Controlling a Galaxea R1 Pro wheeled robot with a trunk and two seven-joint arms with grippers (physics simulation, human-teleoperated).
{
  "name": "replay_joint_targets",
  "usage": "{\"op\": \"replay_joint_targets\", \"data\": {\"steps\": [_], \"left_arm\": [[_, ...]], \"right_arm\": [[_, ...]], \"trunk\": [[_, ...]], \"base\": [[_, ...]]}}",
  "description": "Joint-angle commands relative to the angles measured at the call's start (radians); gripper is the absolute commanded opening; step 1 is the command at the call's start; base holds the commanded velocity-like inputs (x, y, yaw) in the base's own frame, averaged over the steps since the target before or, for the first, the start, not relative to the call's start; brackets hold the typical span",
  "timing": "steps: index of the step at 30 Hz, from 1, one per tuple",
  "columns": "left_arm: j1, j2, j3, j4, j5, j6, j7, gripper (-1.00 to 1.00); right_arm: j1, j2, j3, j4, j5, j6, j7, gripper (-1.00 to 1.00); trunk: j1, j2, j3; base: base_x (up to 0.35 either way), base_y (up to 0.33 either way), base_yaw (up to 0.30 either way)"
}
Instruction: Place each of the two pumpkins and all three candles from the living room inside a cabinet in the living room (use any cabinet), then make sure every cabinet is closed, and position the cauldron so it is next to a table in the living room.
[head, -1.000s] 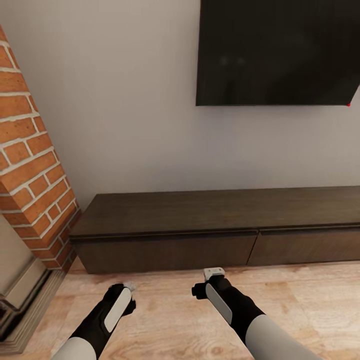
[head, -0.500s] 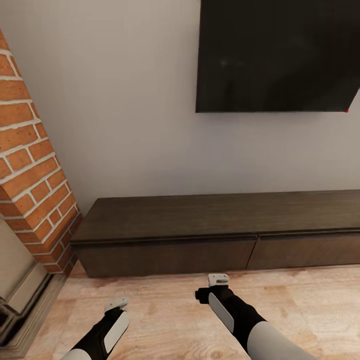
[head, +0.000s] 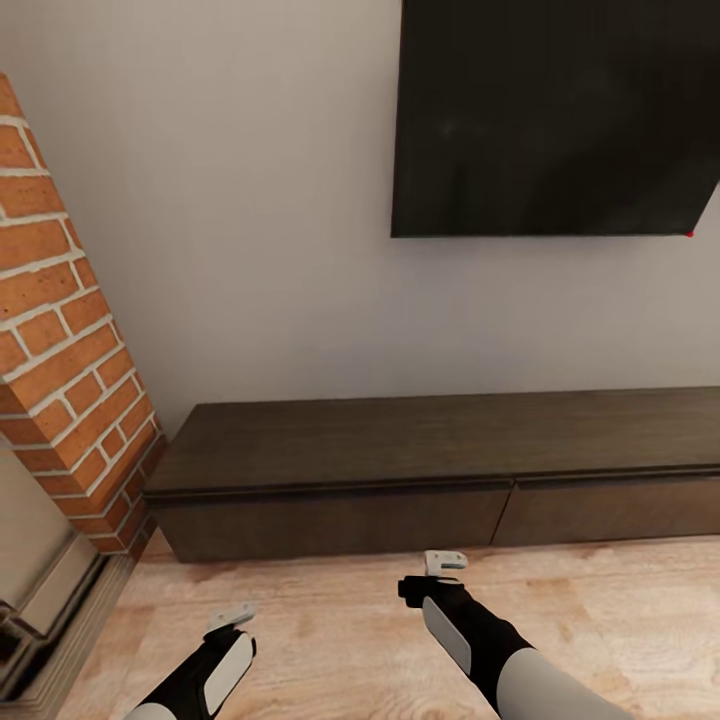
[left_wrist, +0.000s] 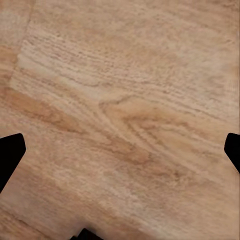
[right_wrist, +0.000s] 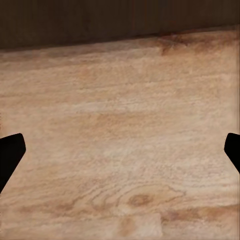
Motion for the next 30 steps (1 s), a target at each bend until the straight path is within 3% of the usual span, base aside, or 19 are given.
{"op": "replay_joint_targets", "data": {"steps": [1,9,30], "left_arm": [[0.000,0.001,-0.008,0.001,0.007,-0.006,0.008,1.00],[0.000,0.001,-0.009,0.006,0.009,-0.028,0.007,1.00],[0.000,-0.001,-0.009,0.018,0.009,-0.038,0.008,1.00]], "right_arm": [[-0.001,-0.001,0.008,-0.001,-0.008,0.002,-0.008,1.00],[-0.001,0.000,0.008,0.043,-0.005,-0.087,-0.008,1.00],[-0.001,-0.001,0.008,0.050,-0.006,-0.095,-0.007,1.00]], "trunk": [[-0.004,0.007,0.002],[-0.035,0.063,0.025],[-0.115,0.210,0.091]], "base": [[0.000,0.000,0.000],[0.000,0.000,0.000],[0.000,0.000,0.000]]}}
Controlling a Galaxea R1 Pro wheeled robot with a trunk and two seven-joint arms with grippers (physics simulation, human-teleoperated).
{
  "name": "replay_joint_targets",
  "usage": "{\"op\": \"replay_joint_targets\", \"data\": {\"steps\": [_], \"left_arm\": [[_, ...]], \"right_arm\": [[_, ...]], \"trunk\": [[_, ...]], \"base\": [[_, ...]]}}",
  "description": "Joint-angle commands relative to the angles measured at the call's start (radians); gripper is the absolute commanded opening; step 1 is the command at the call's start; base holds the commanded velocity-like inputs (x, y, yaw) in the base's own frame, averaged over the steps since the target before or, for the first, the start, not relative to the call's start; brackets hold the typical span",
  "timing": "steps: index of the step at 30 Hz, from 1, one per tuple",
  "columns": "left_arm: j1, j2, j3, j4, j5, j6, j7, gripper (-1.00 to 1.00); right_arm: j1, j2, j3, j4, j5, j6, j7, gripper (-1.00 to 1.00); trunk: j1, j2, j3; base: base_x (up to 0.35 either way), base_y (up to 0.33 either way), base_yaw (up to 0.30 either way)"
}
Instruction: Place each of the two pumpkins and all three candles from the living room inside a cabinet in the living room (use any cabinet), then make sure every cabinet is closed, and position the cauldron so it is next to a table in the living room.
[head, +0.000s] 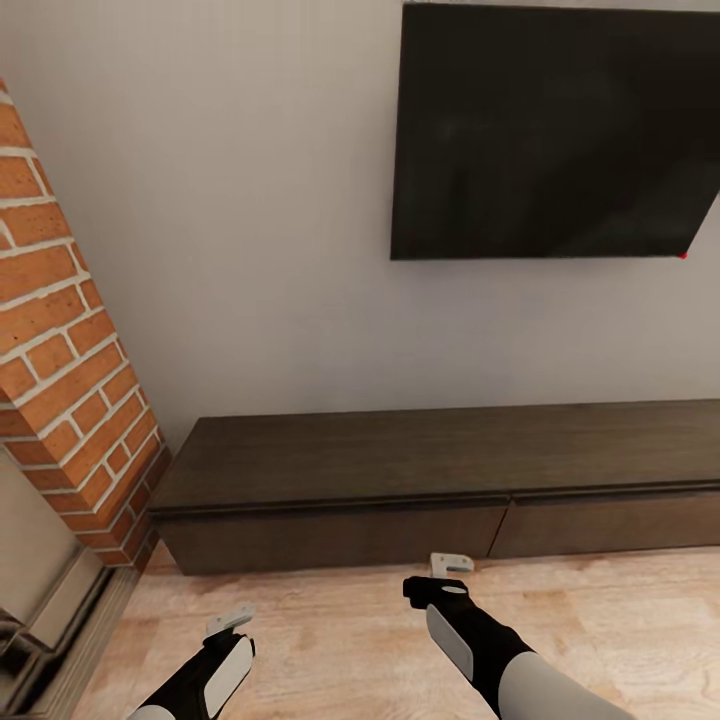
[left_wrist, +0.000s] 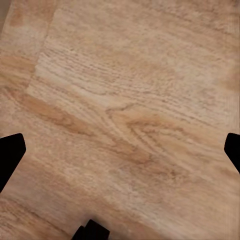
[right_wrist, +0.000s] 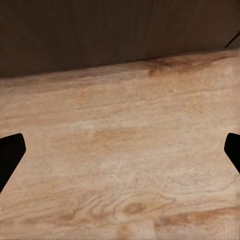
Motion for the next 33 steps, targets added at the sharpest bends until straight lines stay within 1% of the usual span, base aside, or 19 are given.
{"op": "replay_joint_targets", "data": {"steps": [1,25,33], "left_arm": [[0.000,0.001,-0.008,-0.002,0.006,0.005,0.008,1.00],[0.000,0.001,-0.008,0.001,0.008,0.005,0.007,1.00],[0.000,-0.001,-0.008,0.016,0.005,0.004,0.007,1.00]], "right_arm": [[-0.001,-0.001,0.009,-0.002,-0.006,0.004,-0.008,1.00],[-0.001,-0.001,0.008,0.001,-0.006,-0.009,-0.007,1.00],[-0.001,-0.001,0.008,0.006,-0.006,-0.009,-0.007,1.00]], "trunk": [[-0.004,0.007,0.002],[-0.096,0.175,0.078],[-0.127,0.231,0.103]], "base": [[0.000,0.000,0.000],[0.000,0.000,0.000],[0.000,0.000,0.000]]}}
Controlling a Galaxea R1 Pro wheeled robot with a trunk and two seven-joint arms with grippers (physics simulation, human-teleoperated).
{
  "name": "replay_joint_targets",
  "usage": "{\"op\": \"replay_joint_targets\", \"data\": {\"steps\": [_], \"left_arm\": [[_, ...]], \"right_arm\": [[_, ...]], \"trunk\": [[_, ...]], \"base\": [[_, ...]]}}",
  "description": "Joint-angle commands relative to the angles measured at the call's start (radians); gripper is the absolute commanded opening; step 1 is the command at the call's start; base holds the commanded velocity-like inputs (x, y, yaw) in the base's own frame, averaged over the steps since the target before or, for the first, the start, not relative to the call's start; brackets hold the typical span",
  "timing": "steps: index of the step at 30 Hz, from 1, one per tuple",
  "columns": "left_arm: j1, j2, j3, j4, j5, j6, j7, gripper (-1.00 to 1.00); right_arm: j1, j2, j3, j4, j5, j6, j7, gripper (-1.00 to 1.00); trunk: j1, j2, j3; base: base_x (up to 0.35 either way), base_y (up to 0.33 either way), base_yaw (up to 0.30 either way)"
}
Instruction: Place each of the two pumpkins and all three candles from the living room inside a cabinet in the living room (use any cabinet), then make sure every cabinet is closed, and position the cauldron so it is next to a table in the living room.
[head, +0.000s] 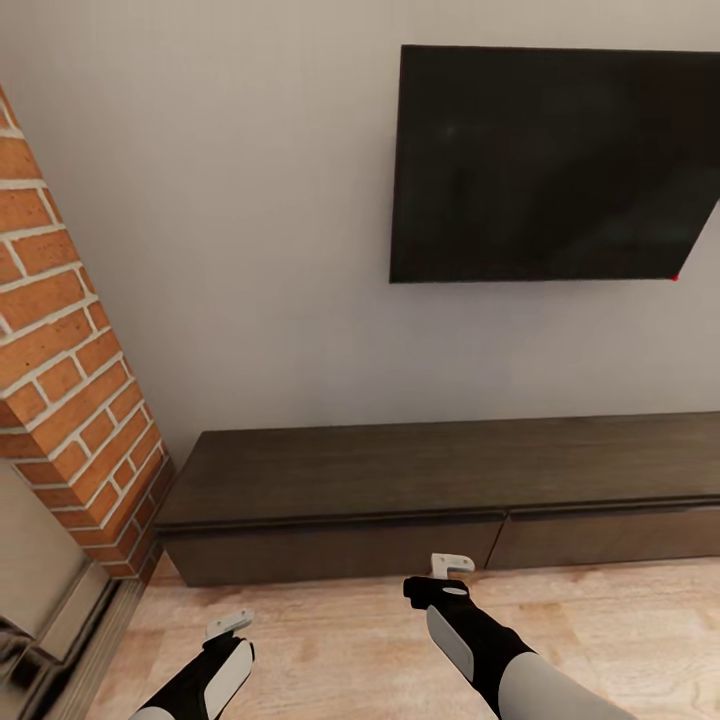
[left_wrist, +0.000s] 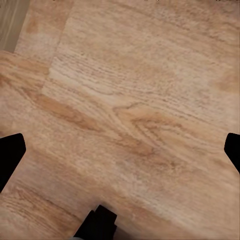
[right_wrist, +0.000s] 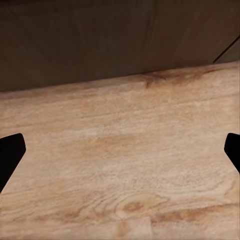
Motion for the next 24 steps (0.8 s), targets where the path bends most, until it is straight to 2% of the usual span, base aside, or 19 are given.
{"op": "replay_joint_targets", "data": {"steps": [1,8,12,24], "left_arm": [[0.000,0.001,-0.008,-0.002,0.006,0.005,0.008,1.00],[0.000,0.003,-0.008,0.018,0.005,0.000,0.007,1.00],[0.000,0.003,-0.009,0.031,0.005,-0.043,0.007,1.00],[0.000,0.003,-0.010,0.032,0.006,-0.051,0.007,1.00]], "right_arm": [[-0.001,-0.001,0.009,-0.002,-0.006,0.005,-0.008,1.00],[-0.001,-0.001,0.008,-0.002,-0.005,0.006,-0.008,1.00],[-0.001,-0.001,0.008,-0.002,-0.006,0.006,-0.008,1.00],[-0.001,0.000,0.008,0.034,-0.006,0.005,-0.008,1.00]], "trunk": [[-0.004,0.007,0.002],[-0.031,0.056,0.024],[-0.046,0.084,0.037],[-0.092,0.168,0.074]], "base": [[0.000,0.000,0.000],[0.000,0.000,0.000],[0.000,0.000,0.000],[0.000,0.000,0.000]]}}
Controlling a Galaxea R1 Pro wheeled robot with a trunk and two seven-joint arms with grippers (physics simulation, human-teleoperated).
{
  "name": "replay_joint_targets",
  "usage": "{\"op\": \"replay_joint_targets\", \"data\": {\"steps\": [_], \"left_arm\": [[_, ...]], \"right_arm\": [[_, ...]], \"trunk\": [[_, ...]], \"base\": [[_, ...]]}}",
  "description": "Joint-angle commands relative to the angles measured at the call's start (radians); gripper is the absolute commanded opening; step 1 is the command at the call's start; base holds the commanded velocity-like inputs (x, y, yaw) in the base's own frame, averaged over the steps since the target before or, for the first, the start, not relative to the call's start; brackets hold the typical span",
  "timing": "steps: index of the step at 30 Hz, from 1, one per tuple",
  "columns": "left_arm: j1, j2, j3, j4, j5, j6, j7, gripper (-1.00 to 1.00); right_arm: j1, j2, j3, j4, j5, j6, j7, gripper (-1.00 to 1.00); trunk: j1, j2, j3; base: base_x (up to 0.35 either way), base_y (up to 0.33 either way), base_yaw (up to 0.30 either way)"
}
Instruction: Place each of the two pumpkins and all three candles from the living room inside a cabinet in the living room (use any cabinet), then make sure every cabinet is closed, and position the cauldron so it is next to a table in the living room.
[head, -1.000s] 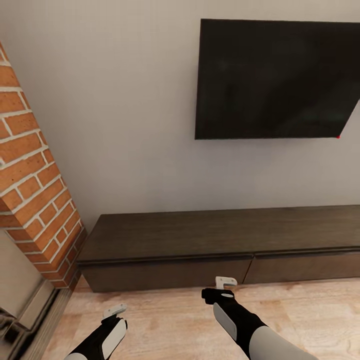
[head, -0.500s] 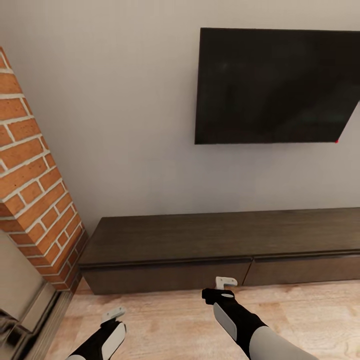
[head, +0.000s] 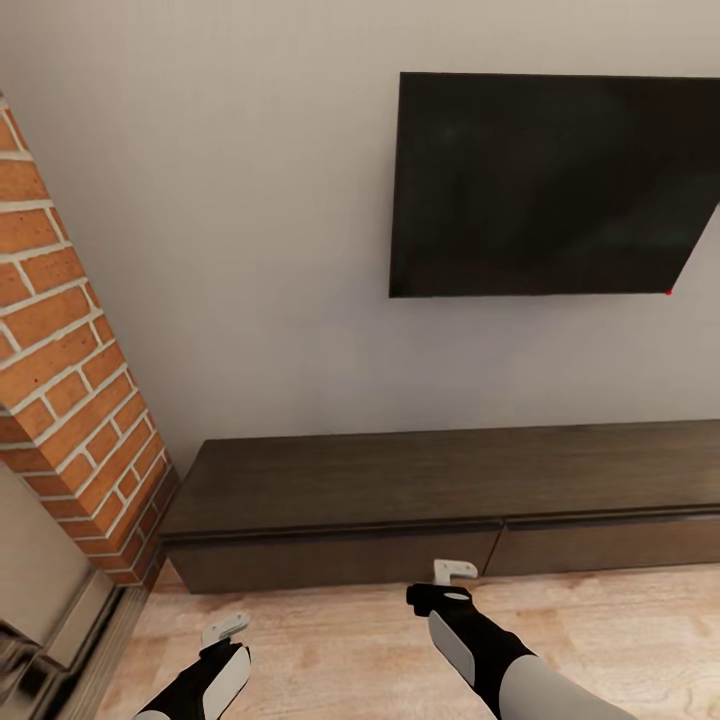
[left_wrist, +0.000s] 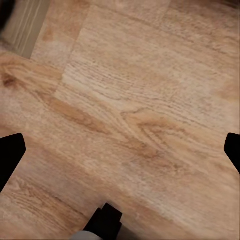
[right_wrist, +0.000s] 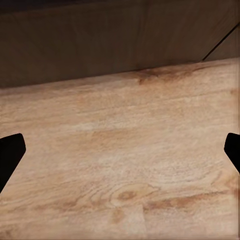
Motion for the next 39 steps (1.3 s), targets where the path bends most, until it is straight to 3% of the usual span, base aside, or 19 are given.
{"op": "replay_joint_targets", "data": {"steps": [1,21,26,31,35,39], "left_arm": [[0.000,0.001,-0.008,-0.002,0.004,0.006,0.008,1.00],[0.000,0.004,-0.008,0.010,0.006,0.005,0.008,1.00],[0.000,0.015,-0.011,0.107,0.003,-0.030,-0.027,1.00],[0.000,0.050,-0.012,0.208,0.003,-0.062,-0.100,1.00],[0.002,0.066,-0.013,0.246,0.005,-0.075,-0.133,1.00],[0.005,0.073,-0.013,0.303,0.005,-0.086,-0.156,1.00]], "right_arm": [[-0.001,-0.001,0.008,-0.002,-0.006,0.005,-0.008,1.00],[-0.001,0.000,0.008,0.000,-0.005,0.007,-0.008,1.00],[-0.001,-0.002,0.008,0.001,-0.005,0.008,-0.009,1.00],[-0.001,-0.002,0.008,0.016,-0.004,0.012,-0.010,1.00],[-0.001,0.002,0.009,0.085,-0.004,0.000,-0.009,1.00],[0.000,0.005,0.010,0.185,-0.002,-0.076,-0.009,1.00]], "trunk": [[-0.004,0.007,0.002],[-0.081,0.147,0.065],[-0.100,0.182,0.081],[-0.119,0.217,0.096],[-0.134,0.245,0.109],[-0.150,0.273,0.121]], "base": [[0.000,0.000,0.000],[0.000,0.000,0.000],[0.000,0.000,0.000],[0.000,0.000,0.000],[0.000,0.000,0.000],[0.000,0.000,0.000]]}}
